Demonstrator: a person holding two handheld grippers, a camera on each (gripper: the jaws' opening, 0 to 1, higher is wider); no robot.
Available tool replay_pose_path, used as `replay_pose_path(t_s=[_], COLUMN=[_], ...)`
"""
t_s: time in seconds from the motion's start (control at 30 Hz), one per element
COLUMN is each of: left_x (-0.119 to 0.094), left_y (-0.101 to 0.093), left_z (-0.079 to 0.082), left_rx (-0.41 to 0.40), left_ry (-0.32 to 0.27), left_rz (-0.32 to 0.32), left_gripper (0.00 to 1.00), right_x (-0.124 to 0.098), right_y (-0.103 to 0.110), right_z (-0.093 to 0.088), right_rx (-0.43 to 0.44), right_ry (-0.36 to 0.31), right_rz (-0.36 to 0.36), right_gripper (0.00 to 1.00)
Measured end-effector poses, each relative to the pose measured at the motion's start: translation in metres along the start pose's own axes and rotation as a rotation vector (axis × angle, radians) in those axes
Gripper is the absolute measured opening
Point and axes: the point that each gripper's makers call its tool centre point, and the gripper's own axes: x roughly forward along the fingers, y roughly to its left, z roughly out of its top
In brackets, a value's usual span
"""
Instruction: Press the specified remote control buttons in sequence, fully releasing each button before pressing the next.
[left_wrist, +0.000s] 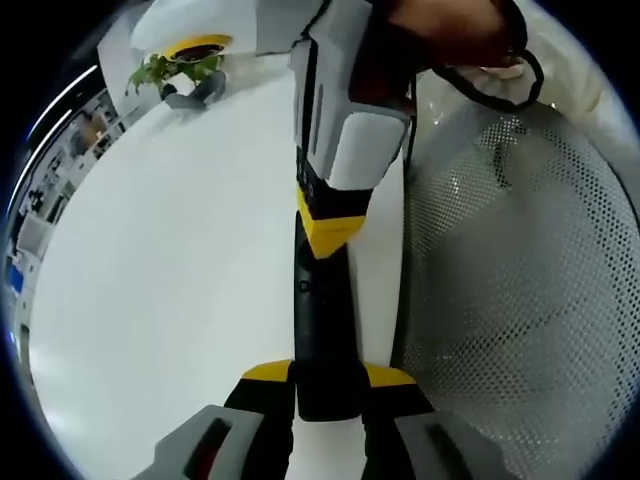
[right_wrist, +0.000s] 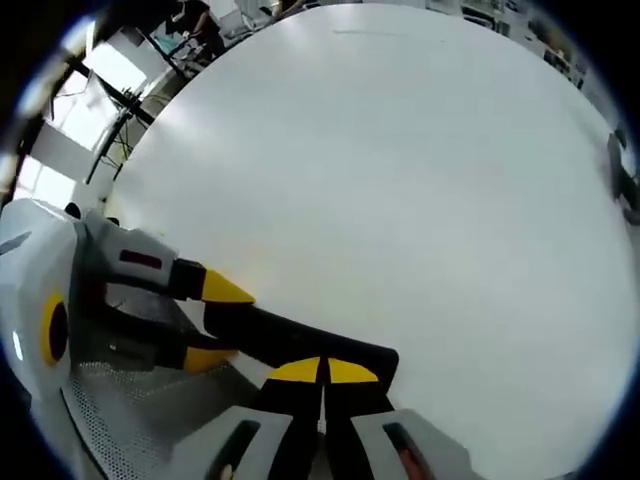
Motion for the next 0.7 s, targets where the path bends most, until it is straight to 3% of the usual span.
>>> replay_pose_path(t_s=[0.17, 0.37, 0.7], left_x=[-0.0002, -0.0018, -0.0023], left_y=[0.0005, 0.0001, -0.0021], left_z=[-0.0003, 0.0005, 0.0015], left_rx=[-0.005, -0.021, -0.020], left_ry=[-0.016, -0.148, -0.218], left_rz=[0.001, 0.020, 0.046], left_gripper=[0.25, 0.25, 0.24], right_x=[0.0008, -0.0004, -0.0015], right_y=[-0.0010, -0.0007, 0.0000], right_z=[0.0006, 0.0000, -0.0009], right_rx=[-0.017, -0.004, 0.033], right_ry=[0.013, 0.021, 0.022], right_rz=[-0.017, -0.010, 0.018], right_gripper=[0.00, 0.00, 0.00])
